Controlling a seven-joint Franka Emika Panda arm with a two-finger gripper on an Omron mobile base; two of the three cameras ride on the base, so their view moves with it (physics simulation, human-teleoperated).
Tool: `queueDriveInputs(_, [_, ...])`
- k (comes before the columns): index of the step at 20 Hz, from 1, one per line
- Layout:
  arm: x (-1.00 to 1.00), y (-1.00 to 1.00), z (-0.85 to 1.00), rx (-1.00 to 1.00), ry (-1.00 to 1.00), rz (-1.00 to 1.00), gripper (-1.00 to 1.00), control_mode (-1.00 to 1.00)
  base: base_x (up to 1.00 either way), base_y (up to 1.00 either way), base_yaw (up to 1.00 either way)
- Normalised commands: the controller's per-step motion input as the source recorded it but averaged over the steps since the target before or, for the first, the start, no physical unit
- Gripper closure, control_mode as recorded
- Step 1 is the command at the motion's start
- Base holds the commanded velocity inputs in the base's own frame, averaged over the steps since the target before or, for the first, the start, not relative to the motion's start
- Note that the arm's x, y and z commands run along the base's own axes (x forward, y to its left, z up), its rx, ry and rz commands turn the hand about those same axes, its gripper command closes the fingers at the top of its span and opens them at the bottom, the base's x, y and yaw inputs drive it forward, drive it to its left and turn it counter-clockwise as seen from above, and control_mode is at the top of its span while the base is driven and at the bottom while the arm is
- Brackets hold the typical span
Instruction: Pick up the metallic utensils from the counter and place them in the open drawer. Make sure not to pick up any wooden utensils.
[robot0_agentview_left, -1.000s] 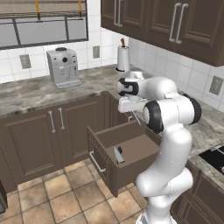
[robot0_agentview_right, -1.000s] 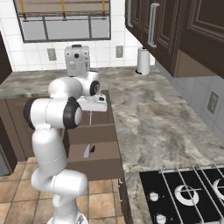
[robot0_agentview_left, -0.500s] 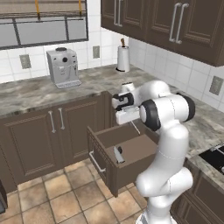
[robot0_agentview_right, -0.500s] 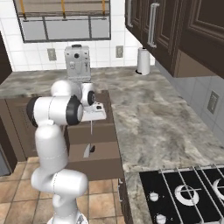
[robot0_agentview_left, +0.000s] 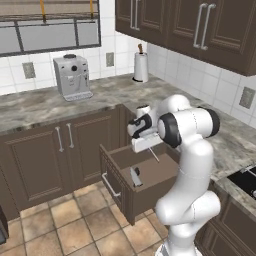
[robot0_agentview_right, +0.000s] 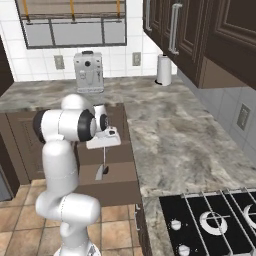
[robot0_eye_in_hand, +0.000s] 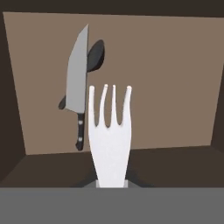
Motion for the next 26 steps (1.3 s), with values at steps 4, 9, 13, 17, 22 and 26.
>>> queueDriveInputs(4, [-0.12, 0.00, -0.37, 0.00, 0.00, 0.00, 1.00, -1.00, 0.00, 0.00, 0.00])
queueDriveInputs(9, [-0.07, 0.00, -0.39, 0.00, 0.00, 0.00, 1.00, -1.00, 0.00, 0.00, 0.00])
queueDriveInputs(13, [-0.01, 0.00, -0.34, 0.00, 0.00, 0.00, 1.00, -1.00, 0.00, 0.00, 0.00])
queueDriveInputs(17, [0.01, 0.00, -0.24, 0.00, 0.00, 0.00, 1.00, -1.00, 0.00, 0.00, 0.00])
queueDriveInputs(22, [0.05, 0.00, -0.22, 0.00, 0.00, 0.00, 1.00, -1.00, 0.00, 0.00, 0.00])
queueDriveInputs(26, [0.01, 0.00, -0.25, 0.00, 0.00, 0.00, 1.00, -1.00, 0.00, 0.00, 0.00])
